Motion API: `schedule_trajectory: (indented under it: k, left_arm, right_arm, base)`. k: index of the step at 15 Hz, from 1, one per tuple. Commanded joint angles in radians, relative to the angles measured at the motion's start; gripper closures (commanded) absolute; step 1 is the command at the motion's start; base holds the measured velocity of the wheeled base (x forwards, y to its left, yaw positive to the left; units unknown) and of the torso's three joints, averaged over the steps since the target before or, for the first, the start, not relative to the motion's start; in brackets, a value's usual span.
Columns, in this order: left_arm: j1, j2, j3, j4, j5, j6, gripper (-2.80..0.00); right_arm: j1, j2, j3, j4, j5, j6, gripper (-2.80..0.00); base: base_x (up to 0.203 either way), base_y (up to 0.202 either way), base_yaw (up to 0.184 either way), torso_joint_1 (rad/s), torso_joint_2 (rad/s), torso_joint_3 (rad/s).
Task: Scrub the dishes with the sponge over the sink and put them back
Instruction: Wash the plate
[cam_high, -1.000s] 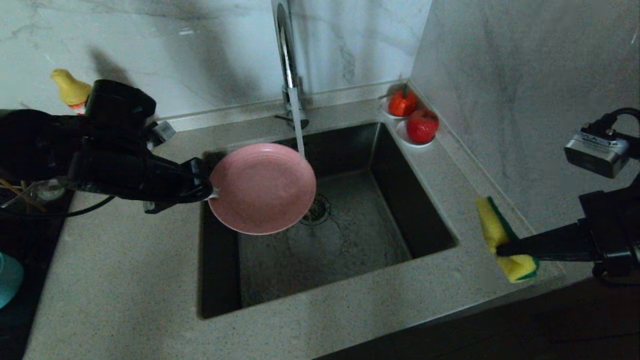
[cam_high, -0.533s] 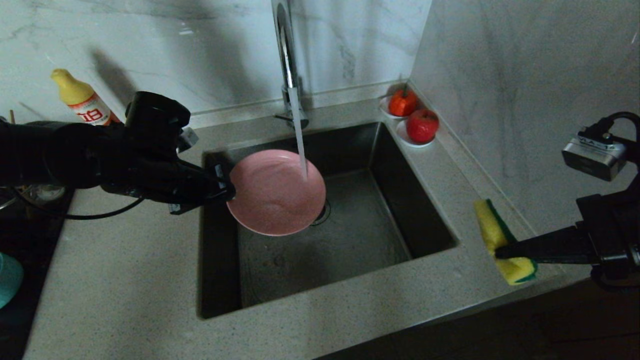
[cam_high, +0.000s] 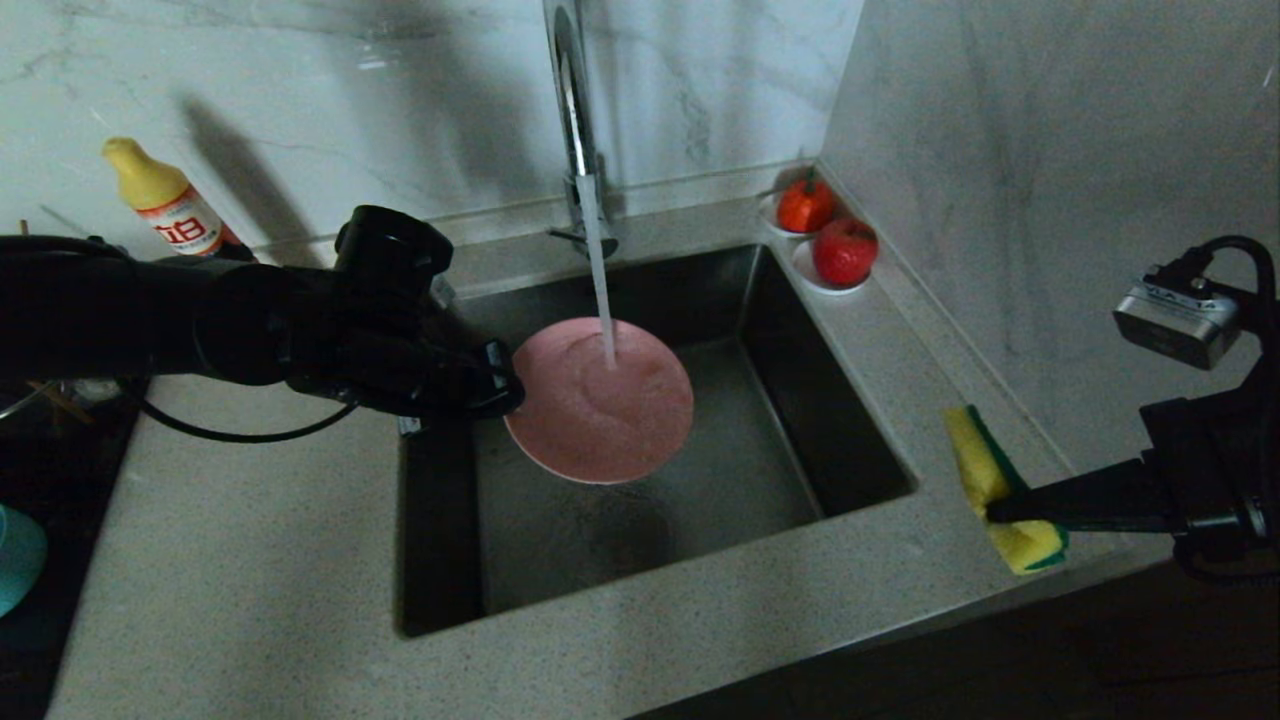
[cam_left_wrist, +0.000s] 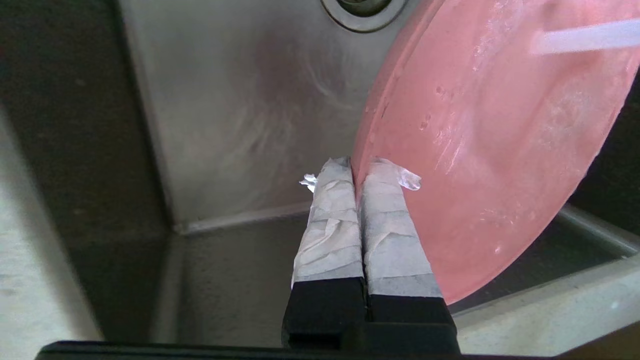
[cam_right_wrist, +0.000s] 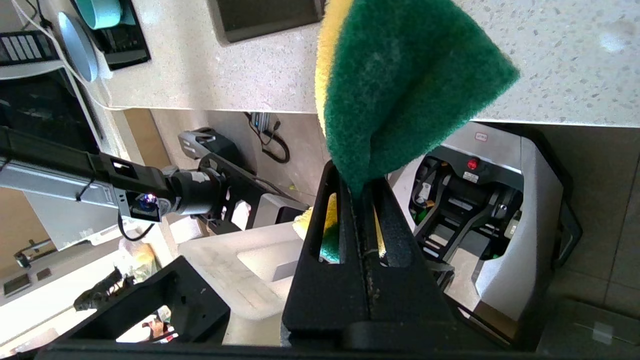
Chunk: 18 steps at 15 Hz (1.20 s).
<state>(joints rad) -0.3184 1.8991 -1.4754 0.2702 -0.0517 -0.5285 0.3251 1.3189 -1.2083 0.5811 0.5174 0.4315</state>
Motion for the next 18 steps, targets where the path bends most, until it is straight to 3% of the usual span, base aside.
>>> schedule_trajectory:
  k: [1,5,8,15,18]
  left_arm:
    - [-0.023,0.009,-0.007,0.002,0.000,-0.007,0.00]
    - [-0.042,-0.002,0.019,0.015,0.012,-0.013,0.00]
    - [-0.040,-0.068,0.080,0.016,0.101,0.017,0.00]
    - [-0.026,-0.326,0.239,-0.006,0.366,0.253,0.00]
    - [-0.027,-0.404,0.332,-0.154,0.461,0.394,0.00]
  right_arm:
    - [0.002,0.006,0.001,-0.001,0.003,0.003,0.00]
    - [0.002,-0.004,0.003,-0.001,0.015,0.003,0.00]
    - [0.005,-0.017,0.004,0.006,0.015,0.003,0.00]
    - [0.023,-0.061,0.040,0.016,0.013,0.007,0.00]
    - [0.023,-0.069,0.057,0.033,0.010,0.006,0.00]
  base:
    - [0.000,0.000,0.000,0.000,0.00,0.000]
    - [0.000,0.000,0.000,0.000,0.00,0.000]
    - [0.000,0.000,0.000,0.000,0.00,0.000]
    - [0.000,0.000,0.000,0.000,0.00,0.000]
    - [0.000,0.000,0.000,0.000,0.00,0.000]
